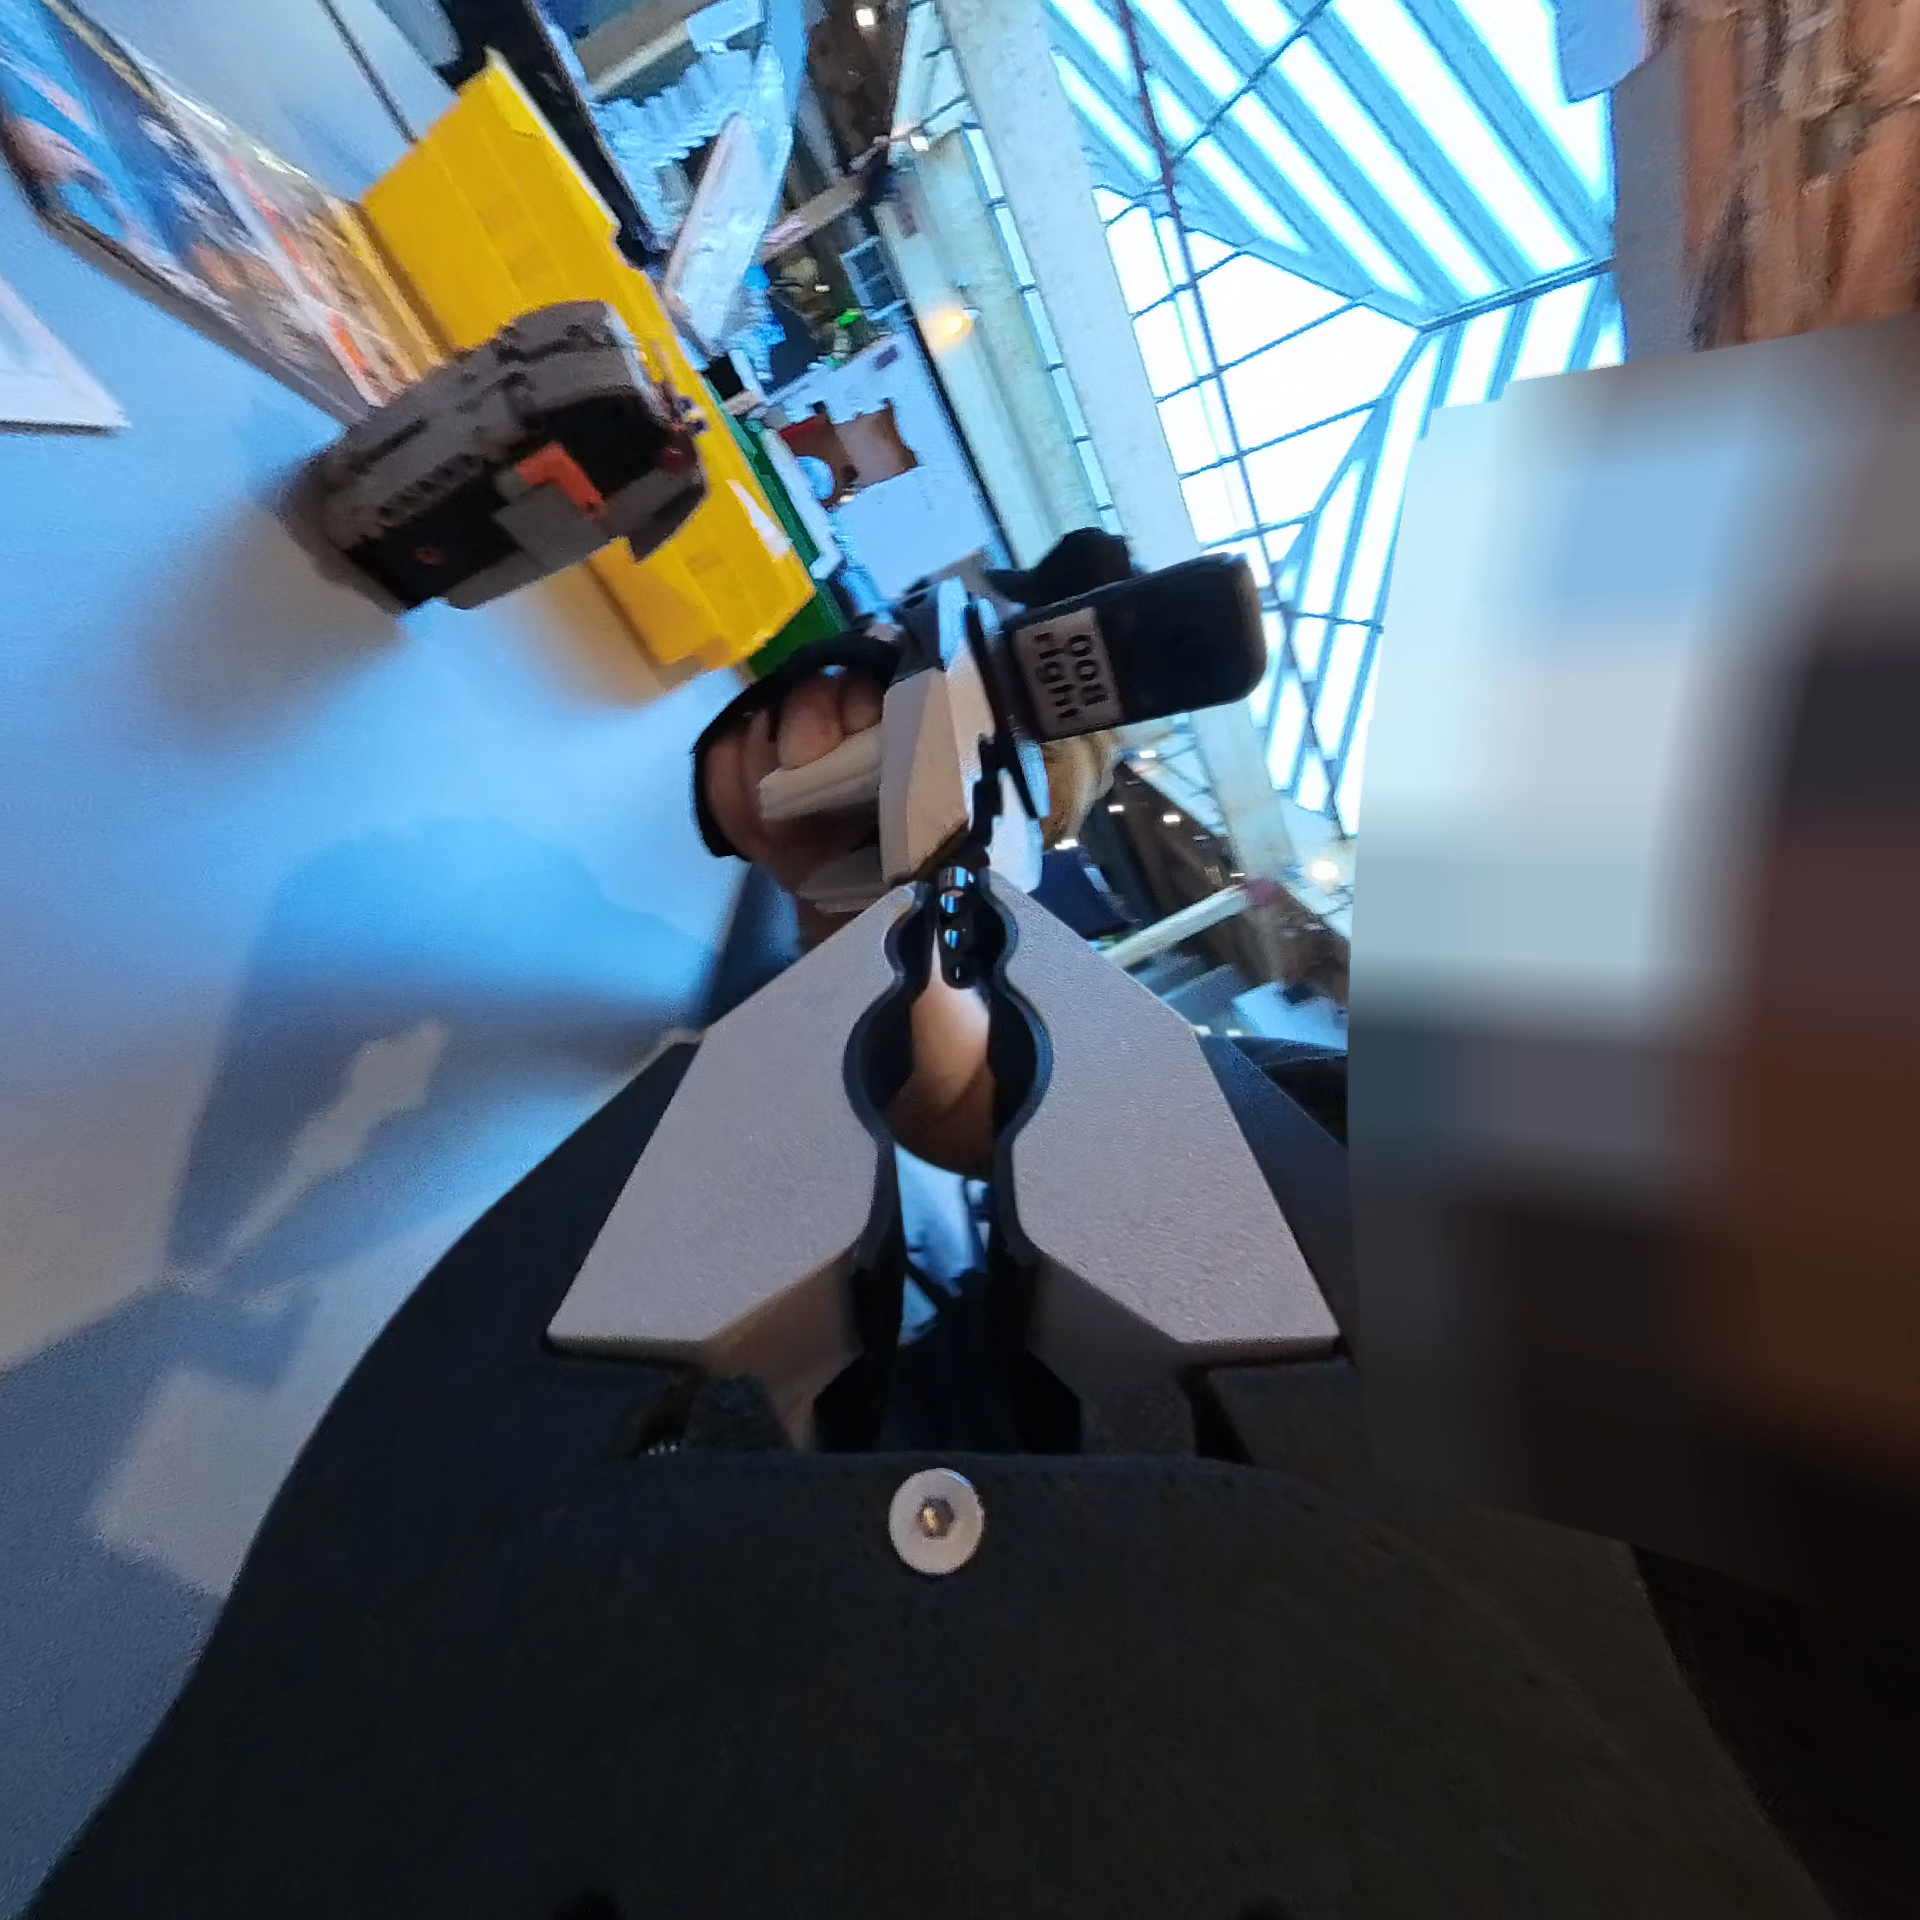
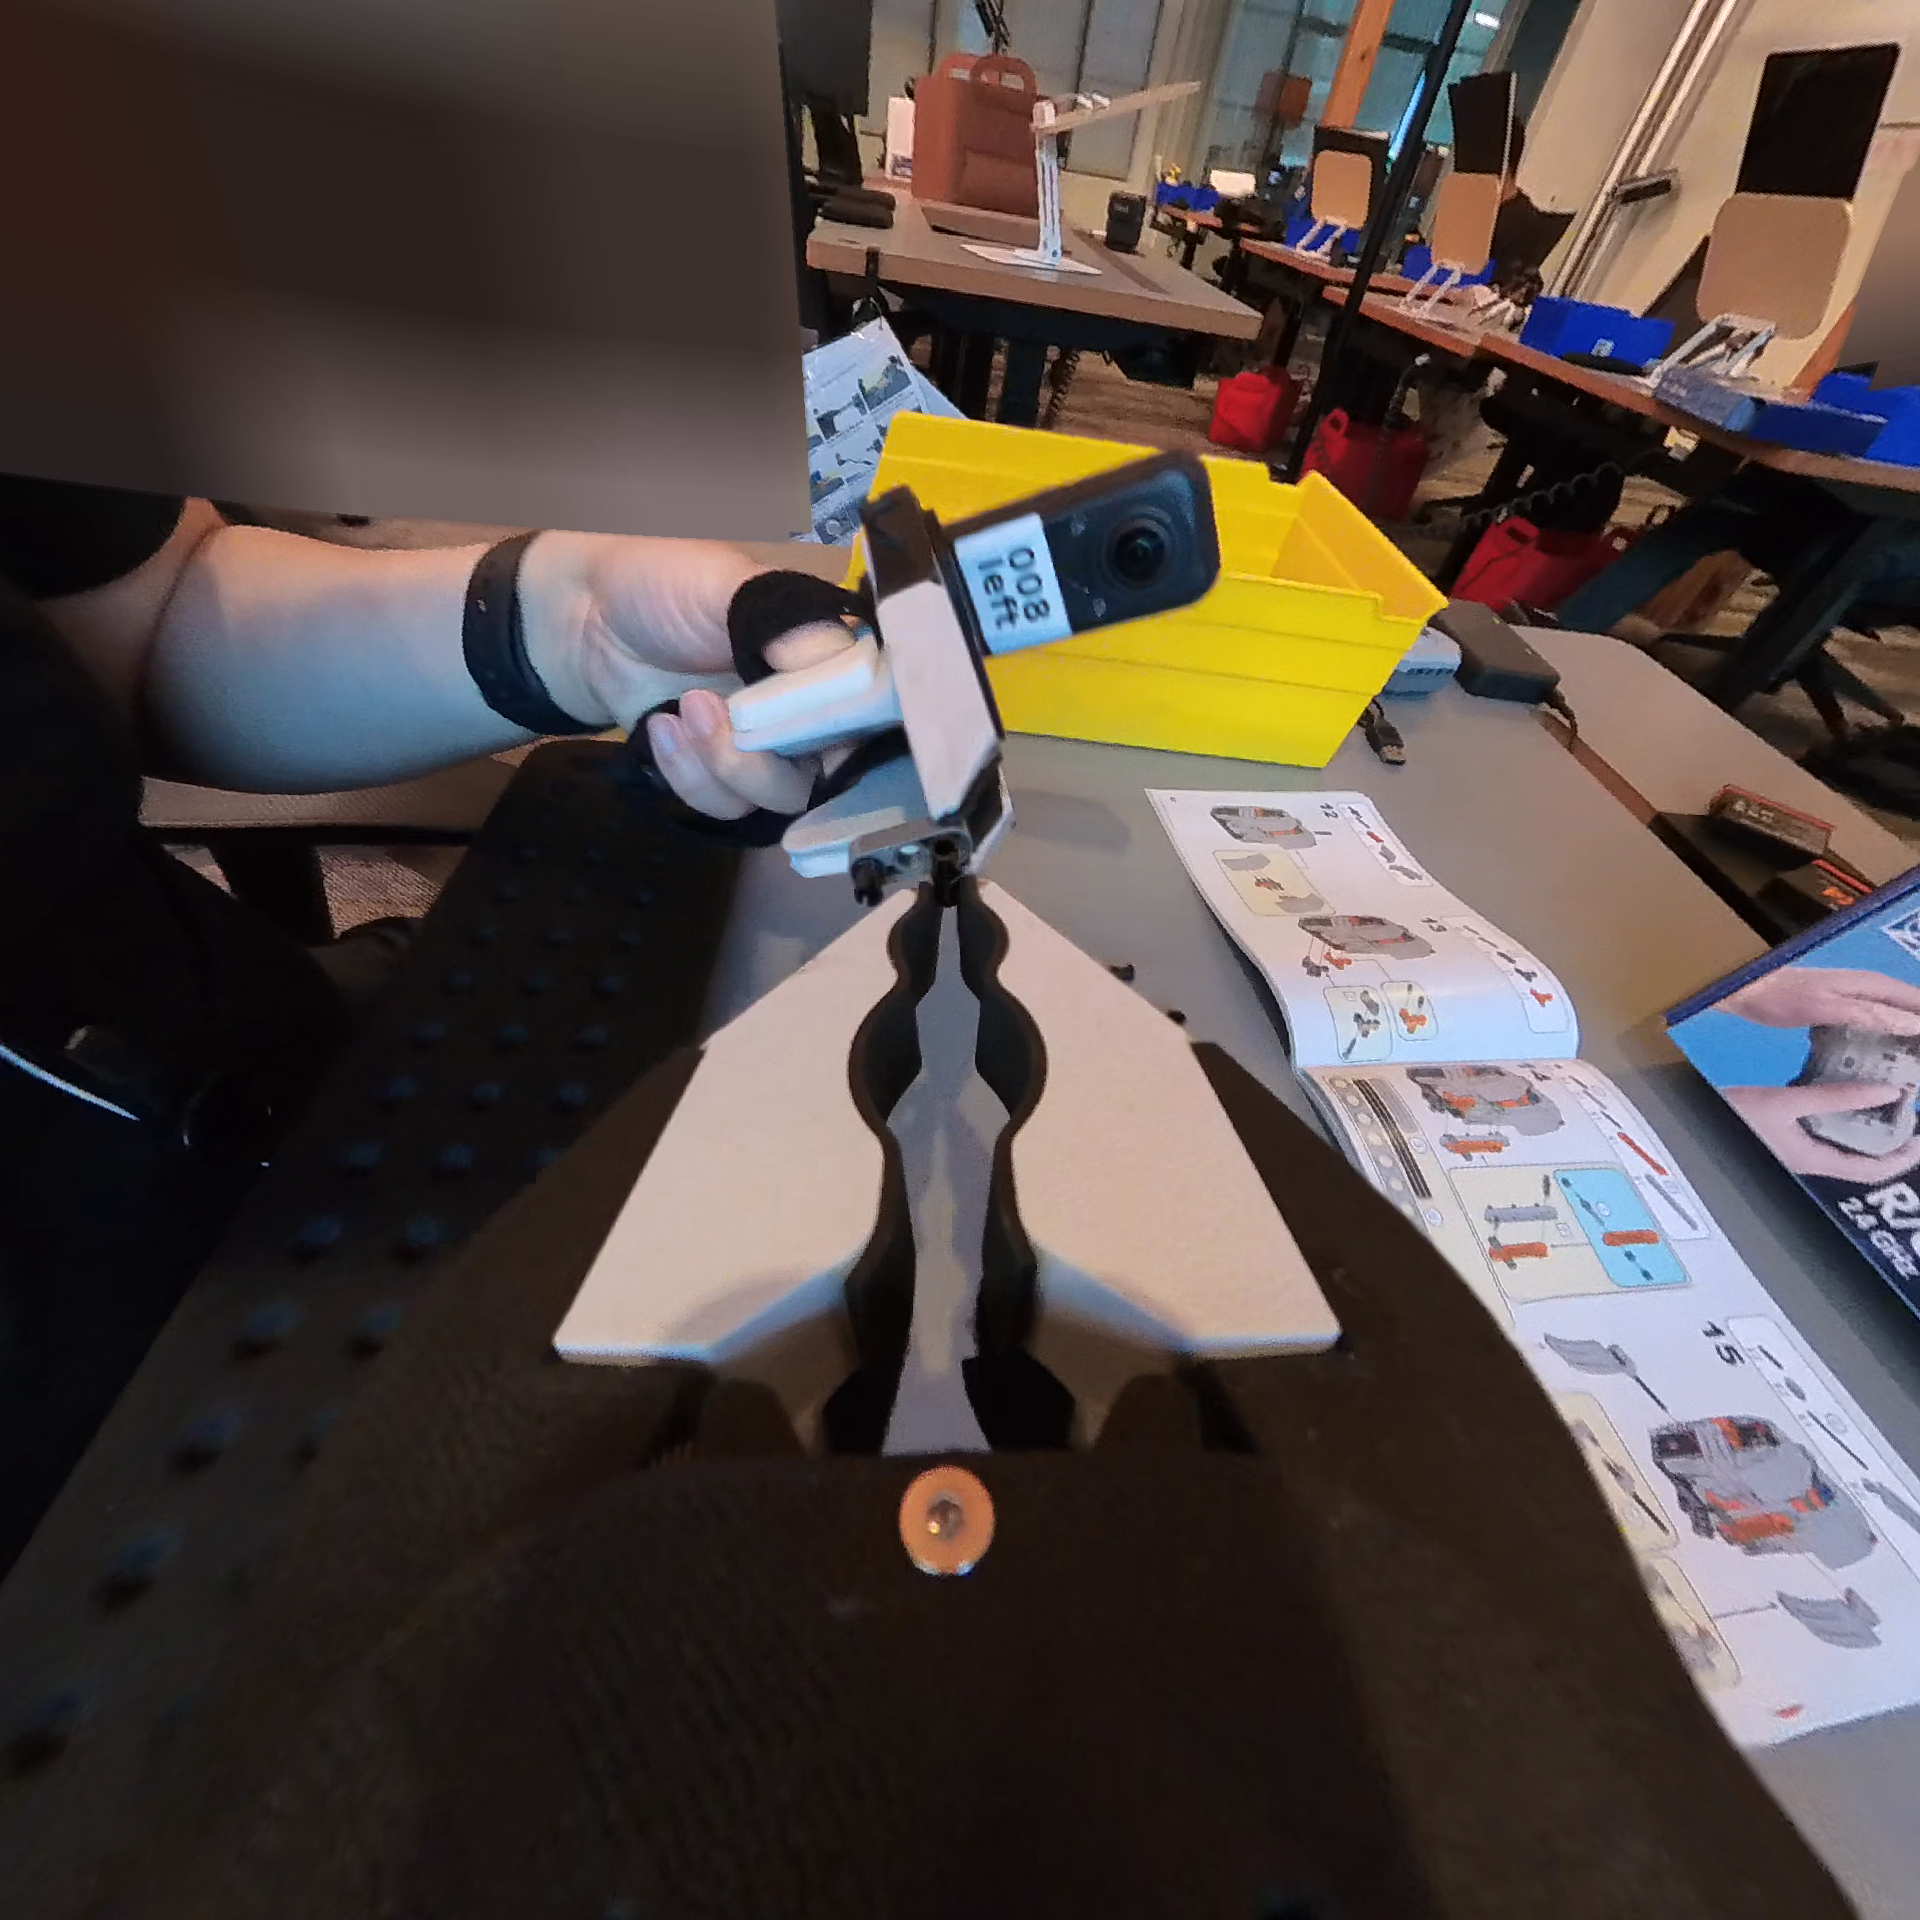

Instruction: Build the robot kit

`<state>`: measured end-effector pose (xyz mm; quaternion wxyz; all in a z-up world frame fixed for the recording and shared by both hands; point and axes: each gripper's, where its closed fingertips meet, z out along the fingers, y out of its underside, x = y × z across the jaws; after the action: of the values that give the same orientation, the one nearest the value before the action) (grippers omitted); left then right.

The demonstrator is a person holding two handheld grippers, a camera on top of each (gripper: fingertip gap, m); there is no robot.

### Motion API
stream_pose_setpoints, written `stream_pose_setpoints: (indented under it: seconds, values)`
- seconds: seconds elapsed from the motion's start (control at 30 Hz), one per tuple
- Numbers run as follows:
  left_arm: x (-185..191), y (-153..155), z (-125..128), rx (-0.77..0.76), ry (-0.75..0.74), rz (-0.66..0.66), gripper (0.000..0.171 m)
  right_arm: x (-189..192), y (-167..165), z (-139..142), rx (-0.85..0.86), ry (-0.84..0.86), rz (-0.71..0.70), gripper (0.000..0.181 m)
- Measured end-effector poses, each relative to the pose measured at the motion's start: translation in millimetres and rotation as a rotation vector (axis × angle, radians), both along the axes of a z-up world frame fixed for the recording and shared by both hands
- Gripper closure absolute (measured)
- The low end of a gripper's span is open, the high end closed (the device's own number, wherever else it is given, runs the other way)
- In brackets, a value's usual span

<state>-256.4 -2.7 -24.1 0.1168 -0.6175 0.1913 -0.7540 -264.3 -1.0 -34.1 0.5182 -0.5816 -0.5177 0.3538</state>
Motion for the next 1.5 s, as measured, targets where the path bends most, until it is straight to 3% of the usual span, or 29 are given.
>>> stream_pose_setpoints:
  seconds: [0.1,0.3,0.37,0.83,1.13,1.5]
  values:
    - [-5.1,8.6,-9.8,0.073,0.088,0.056,0.168,8.3,15.0,-25.1,-0.032,-0.131,-0.070,0.180]
    - [-26.4,29.2,-60.1,0.276,0.500,0.169,0.168,46.5,43.0,-114.4,0.053,-0.792,-0.274,0.179]
    - [-33.9,33.0,-67.6,0.297,0.577,0.184,0.168,52.2,42.6,-128.2,0.032,-0.893,-0.300,0.179]
    - [-43.9,22.8,-70.4,0.307,0.640,0.159,0.168,58.8,39.1,-129.8,-0.099,-0.961,-0.315,0.178]
    - [-56.7,19.0,-57.8,0.330,0.634,0.185,0.168,86.3,21.2,-133.5,-0.387,-1.282,-0.182,0.179]
    - [-63.5,11.2,-51.6,0.329,0.599,0.186,0.168,91.6,17.4,-133.8,-0.391,-1.491,-0.109,0.177]
